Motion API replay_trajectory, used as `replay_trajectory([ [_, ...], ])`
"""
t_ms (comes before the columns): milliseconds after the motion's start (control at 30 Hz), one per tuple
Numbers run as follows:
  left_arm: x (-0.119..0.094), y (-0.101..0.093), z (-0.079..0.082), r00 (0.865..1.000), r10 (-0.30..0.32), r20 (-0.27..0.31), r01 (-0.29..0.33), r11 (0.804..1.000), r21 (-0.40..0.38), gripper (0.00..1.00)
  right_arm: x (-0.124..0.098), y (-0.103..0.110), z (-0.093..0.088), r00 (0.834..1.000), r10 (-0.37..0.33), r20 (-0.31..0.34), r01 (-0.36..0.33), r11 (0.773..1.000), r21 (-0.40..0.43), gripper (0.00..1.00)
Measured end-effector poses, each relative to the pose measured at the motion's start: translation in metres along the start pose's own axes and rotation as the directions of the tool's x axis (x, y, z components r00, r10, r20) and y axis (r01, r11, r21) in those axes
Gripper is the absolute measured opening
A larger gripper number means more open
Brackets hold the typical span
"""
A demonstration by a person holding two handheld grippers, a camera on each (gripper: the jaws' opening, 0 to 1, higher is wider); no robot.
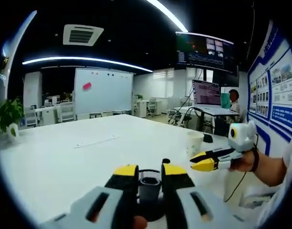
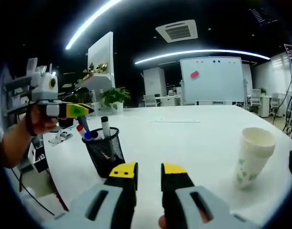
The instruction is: Place the scattered laser pointers and whiteboard markers into the pen holder and stack the scattered paper cups together
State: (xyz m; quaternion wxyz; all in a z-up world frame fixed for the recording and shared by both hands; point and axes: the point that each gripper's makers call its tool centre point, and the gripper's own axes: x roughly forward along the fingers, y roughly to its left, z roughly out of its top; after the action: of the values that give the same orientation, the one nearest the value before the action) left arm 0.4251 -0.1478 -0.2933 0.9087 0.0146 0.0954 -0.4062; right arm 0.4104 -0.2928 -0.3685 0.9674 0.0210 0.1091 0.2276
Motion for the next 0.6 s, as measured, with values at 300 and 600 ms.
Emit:
replay_trajectory([
  [300,-0.004,0.000,0.004,1.000,0.003,0.022,-0.002,1.000,-0.023,0.33,-0.001,0.003,0.001,1.000,0.001,0.002,-0.001,1.000,-0.003,0.20],
  [600,-0.011,0.001,0.003,1.000,0.016,0.013,-0.016,1.000,0.006,0.41,0.000,0.004,0.004,1.000,0.003,0.006,-0.003,1.000,-0.008,0.20],
])
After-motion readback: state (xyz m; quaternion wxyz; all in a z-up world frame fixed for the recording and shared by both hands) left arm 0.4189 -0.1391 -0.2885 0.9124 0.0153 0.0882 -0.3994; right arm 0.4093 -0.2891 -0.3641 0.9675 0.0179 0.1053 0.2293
